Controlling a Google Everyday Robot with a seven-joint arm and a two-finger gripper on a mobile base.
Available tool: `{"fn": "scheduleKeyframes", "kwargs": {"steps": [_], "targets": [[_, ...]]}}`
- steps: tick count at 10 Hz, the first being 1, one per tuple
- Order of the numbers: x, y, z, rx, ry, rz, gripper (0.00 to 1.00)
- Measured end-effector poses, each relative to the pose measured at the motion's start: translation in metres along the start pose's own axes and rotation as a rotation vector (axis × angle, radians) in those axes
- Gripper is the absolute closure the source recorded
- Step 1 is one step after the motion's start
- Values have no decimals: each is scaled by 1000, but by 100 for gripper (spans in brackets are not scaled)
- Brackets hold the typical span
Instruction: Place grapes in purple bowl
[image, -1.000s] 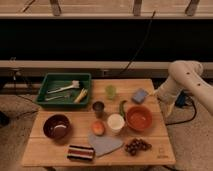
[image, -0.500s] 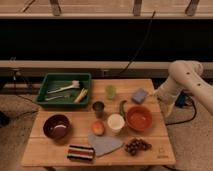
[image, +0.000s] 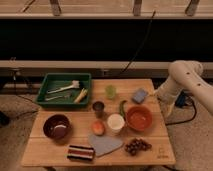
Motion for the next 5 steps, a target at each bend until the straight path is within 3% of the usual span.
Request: {"fn": "scheduleKeyframes", "kwargs": {"steps": [3, 5], "targets": [[-13, 7, 7, -6, -2, -24, 20], [-39, 31, 15, -7, -9, -45, 20]]}}
